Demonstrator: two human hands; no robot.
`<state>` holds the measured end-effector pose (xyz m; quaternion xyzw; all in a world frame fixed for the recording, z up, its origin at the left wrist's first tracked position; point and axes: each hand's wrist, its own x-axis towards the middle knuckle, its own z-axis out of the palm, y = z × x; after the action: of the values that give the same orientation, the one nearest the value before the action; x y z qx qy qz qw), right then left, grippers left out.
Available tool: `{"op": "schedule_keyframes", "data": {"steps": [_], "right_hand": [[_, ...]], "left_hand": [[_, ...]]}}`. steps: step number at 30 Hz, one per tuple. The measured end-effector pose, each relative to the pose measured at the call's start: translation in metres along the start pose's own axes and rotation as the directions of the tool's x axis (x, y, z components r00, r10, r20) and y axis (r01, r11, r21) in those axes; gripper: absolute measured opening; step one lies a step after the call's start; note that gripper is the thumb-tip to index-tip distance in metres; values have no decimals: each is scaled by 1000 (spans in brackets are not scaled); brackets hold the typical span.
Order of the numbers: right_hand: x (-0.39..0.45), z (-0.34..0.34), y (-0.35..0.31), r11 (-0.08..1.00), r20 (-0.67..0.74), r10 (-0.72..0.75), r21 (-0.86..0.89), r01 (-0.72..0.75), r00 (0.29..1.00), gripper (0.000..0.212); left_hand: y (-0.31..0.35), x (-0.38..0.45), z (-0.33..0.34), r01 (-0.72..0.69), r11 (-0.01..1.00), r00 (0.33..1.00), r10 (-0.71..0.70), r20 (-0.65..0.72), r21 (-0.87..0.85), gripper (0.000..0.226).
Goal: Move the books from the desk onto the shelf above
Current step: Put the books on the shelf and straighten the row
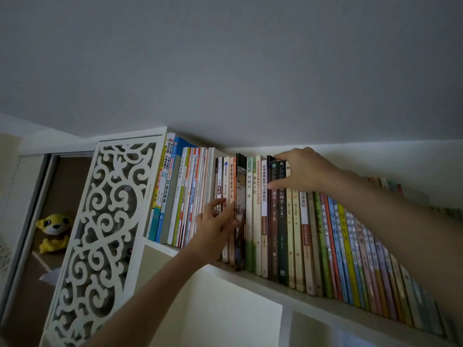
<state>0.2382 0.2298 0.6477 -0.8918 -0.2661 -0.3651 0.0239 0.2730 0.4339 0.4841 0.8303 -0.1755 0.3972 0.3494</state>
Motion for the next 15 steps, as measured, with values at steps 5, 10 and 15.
{"op": "schedule_keyframes", "data": {"steps": [5, 10, 15], "right_hand": [[-2, 7, 5, 998, -54, 12, 54, -9, 998, 64], [-3, 9, 4, 997, -73, 44, 70, -39, 996, 73], [-3, 4, 8, 997, -26, 38, 72, -36, 999, 76]], "left_hand": [[2, 7, 2, -19, 999, 990, 12, -137, -51, 61], [8, 9, 7, -32, 999, 976, 24, -215, -36, 76], [42, 21, -7, -98, 980, 965, 52, -258, -171, 67]]}}
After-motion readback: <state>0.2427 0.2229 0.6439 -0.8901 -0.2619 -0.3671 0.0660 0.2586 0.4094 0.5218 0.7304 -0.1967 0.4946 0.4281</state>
